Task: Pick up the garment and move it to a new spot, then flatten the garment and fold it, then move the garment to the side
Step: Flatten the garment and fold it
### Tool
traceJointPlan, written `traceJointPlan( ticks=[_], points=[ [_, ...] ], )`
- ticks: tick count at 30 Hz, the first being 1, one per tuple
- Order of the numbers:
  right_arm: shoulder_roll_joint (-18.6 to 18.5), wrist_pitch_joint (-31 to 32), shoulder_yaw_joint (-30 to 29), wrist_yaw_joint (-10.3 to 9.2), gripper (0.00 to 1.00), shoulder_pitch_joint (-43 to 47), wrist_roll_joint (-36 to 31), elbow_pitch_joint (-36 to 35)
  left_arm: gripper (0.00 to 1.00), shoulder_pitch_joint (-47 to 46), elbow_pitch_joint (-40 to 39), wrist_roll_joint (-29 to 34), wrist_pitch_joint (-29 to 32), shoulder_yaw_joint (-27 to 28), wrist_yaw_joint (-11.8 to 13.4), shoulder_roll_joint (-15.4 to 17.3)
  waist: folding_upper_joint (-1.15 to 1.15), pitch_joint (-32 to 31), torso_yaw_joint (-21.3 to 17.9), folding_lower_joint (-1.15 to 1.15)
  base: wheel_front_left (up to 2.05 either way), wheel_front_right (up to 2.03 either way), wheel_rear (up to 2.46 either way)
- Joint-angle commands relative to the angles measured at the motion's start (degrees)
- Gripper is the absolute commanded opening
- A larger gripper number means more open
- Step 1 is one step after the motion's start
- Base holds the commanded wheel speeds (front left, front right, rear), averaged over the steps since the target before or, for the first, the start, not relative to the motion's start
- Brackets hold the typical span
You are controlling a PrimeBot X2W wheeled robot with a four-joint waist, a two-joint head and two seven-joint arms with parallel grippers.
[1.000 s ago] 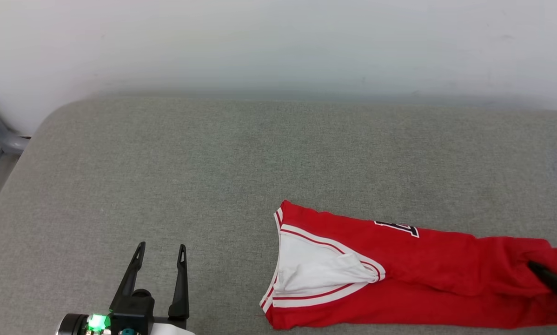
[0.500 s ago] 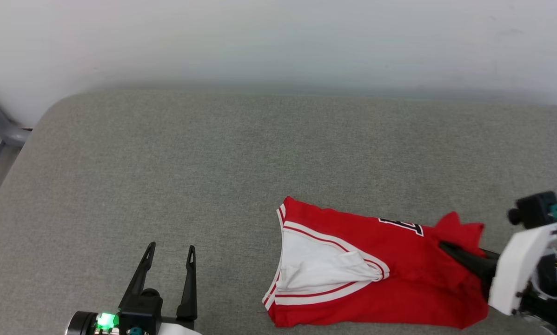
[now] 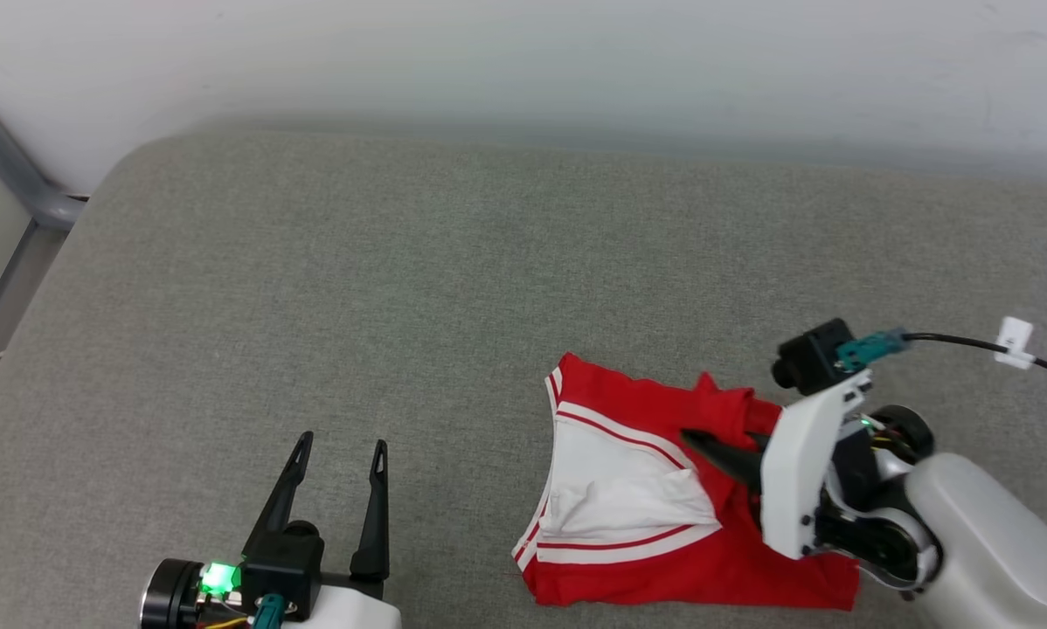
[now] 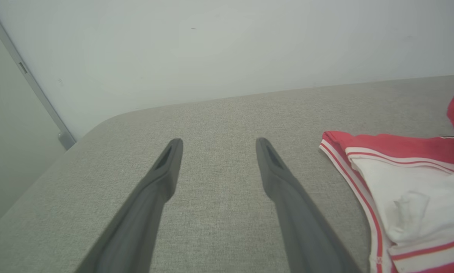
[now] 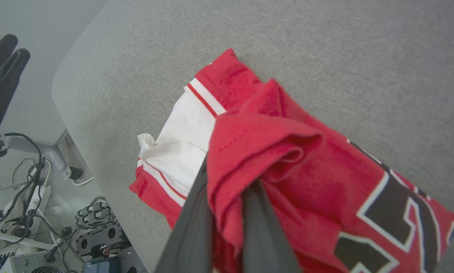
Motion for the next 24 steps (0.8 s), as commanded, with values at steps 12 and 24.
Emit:
traceJointPlan(
  ticks=[12, 24],
  points=[
    [9.03, -4.23, 8.77, -0.03, 0.00, -8.78, -6.29, 15.60, 1.00, -2.40, 0.41, 0.30, -0.11, -0.84, -0.13, -0.92, 0.00, 2.29, 1.65, 0.00, 0.00, 0.00, 0.00],
    [10.13, -12.38, 14.39, -0.03, 1.00, -10.16, -5.85, 19.74, 1.00, -1.81, 1.23, -0.10, -0.11, -0.26, 0.13, -1.05, 0.00, 1.17, 1.10, 0.00, 0.00, 0.00, 0.00]
  ],
)
